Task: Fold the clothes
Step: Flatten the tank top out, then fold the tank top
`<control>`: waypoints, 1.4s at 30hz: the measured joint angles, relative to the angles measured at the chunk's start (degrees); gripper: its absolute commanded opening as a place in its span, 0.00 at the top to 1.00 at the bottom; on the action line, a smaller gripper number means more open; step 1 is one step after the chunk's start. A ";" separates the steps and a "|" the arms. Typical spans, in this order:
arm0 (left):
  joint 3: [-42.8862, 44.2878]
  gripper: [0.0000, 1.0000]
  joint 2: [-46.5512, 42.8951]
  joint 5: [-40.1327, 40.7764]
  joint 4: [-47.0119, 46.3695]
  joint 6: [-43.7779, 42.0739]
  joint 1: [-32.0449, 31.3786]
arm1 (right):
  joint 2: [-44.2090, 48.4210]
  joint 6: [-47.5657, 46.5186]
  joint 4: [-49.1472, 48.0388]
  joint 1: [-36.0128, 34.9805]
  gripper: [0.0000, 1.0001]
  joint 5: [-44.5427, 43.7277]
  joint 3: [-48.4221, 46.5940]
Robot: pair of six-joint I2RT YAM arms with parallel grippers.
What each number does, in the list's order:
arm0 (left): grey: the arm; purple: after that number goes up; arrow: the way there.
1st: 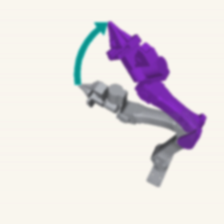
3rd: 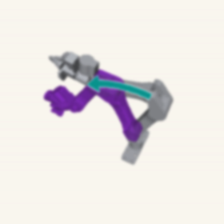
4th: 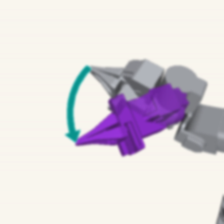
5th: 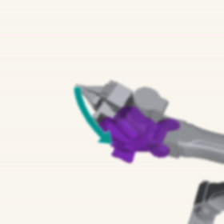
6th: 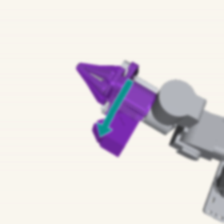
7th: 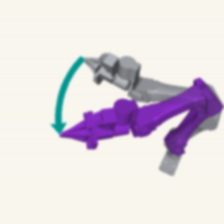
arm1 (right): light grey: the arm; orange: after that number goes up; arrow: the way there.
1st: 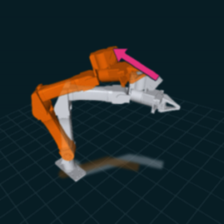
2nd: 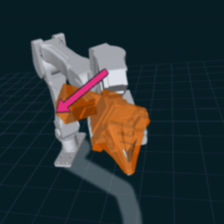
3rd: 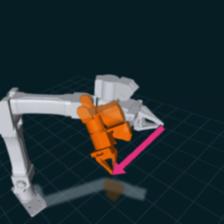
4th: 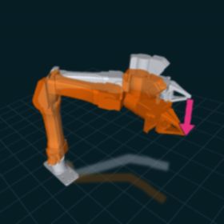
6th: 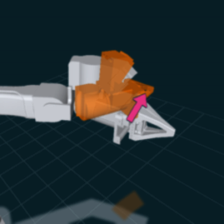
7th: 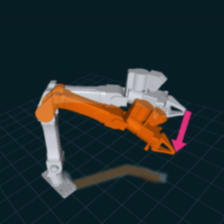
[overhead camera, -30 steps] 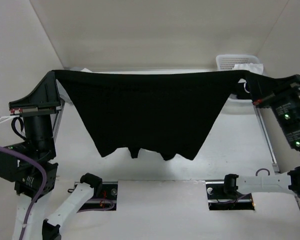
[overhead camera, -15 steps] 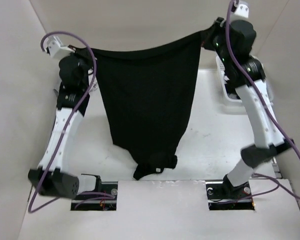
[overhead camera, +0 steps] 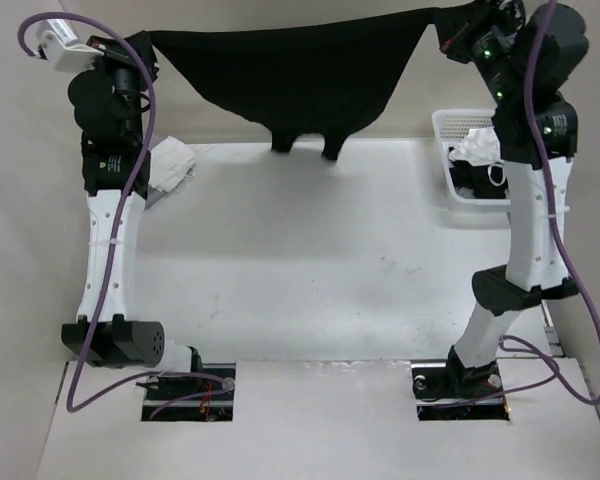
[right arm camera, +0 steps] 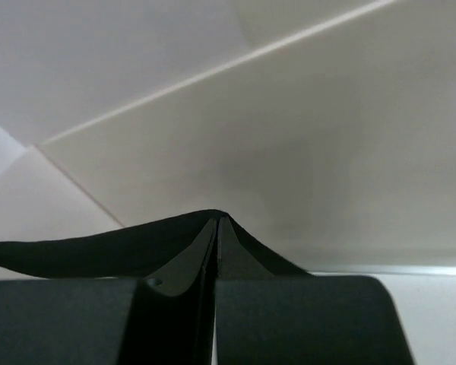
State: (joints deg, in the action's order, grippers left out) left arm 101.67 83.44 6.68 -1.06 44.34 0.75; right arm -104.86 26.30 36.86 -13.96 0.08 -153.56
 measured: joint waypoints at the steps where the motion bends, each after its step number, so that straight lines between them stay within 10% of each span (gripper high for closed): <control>1: -0.02 0.99 -0.85 -0.28 -0.50 0.00 0.17 | 1.07 0.13 -0.39 0.02 1.00 0.44 0.22; 8: -10.82 0.99 -9.35 -1.25 -7.72 -0.70 0.39 | 17.44 0.07 -8.76 0.57 1.00 1.53 27.69; 14: -39.95 0.98 -20.98 -0.44 -13.40 -0.74 -2.10 | 33.97 -0.17 -17.25 -0.09 1.00 0.44 68.30; 22: -71.43 0.98 -51.98 2.67 3.02 -0.17 -5.31 | 61.02 5.64 -18.05 -14.75 1.00 -3.34 109.79; 36: -75.82 0.97 -76.19 6.34 35.95 7.30 -8.44 | 78.58 26.47 -5.77 -43.17 1.00 -12.70 127.47; 42: -75.34 0.97 -65.70 9.27 30.29 7.72 -8.24 | 64.87 22.91 -8.63 -34.99 1.00 -13.11 122.86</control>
State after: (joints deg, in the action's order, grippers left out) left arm 26.33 17.74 15.94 29.23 52.05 -7.49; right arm -39.99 49.21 28.23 -48.95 -13.04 -30.70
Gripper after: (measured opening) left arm 0.029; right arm 0.005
